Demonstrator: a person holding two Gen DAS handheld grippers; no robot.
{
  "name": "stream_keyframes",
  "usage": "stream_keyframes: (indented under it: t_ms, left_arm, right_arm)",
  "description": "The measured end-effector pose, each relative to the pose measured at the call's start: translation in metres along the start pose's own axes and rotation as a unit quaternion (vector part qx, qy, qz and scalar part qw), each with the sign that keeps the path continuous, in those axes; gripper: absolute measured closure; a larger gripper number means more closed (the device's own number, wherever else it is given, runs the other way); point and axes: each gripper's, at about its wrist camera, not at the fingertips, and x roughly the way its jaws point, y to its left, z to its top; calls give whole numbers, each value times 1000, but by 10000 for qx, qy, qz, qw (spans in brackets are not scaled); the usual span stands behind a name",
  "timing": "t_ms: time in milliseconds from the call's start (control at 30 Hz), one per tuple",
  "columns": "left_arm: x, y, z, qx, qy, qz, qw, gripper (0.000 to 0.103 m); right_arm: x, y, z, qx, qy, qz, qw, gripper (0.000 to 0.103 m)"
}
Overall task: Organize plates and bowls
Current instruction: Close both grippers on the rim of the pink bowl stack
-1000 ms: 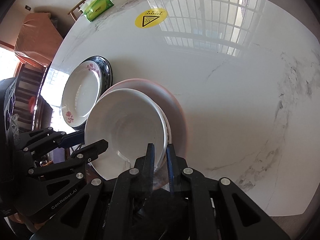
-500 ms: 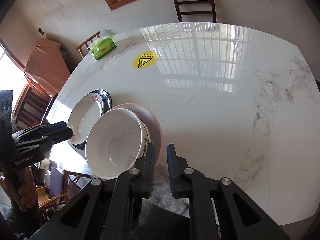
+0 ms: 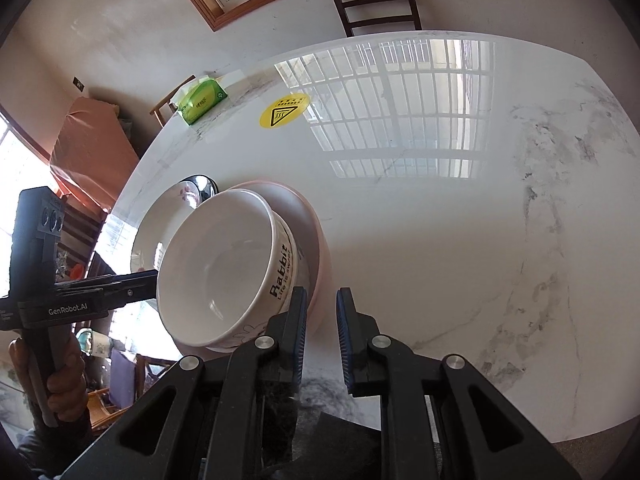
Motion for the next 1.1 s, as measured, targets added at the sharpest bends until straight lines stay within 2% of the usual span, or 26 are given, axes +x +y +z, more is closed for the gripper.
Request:
stream_keyframes:
  t_ms: [33, 100, 133, 267, 433, 533, 700, 833, 1033, 1067, 1100]
  left_arm:
    - [0, 1, 1, -25, -27, 6, 10000, 60]
    - [2, 1, 1, -44, -27, 91, 9999, 60]
    - [3, 0, 2, -52, -20, 103, 9999, 60]
    - [2, 0, -2, -134, -95, 188, 9997, 60]
    - [4, -7, -5, -31, -171, 604, 9980, 52]
    - [7, -8, -3, -21, -145, 764, 9970, 44]
    - [13, -7, 0, -67, -21, 799, 9968, 43]
    - [15, -7, 1, -124, -74, 802, 9967, 43]
    - [19, 3, 2, -412, -86, 641, 9971, 43]
    - [18, 6, 2, -465, -85, 556, 9973, 45]
    - [18, 7, 2, -489, -90, 410, 9979, 55]
  right_arm:
    - [1, -1, 0, 13, 19, -23, 10000, 86]
    - [2, -5, 1, 80, 24, -44, 10000, 77]
    - [3, -7, 1, 103, 38, -43, 9999, 76]
    - [10, -7, 3, 187, 127, 34, 9997, 75]
    - [8, -7, 4, 153, 113, -76, 9998, 75]
    - [15, -7, 7, 140, 259, -86, 9995, 75]
    - [25, 3, 11, -65, 478, -397, 9981, 76]
    - [36, 8, 16, -167, 602, -609, 9962, 79]
    - [40, -1, 17, -23, 619, -441, 9971, 77]
    - [40, -1, 16, -46, 580, -440, 9973, 77]
    - [39, 0, 15, -57, 549, -437, 9975, 77]
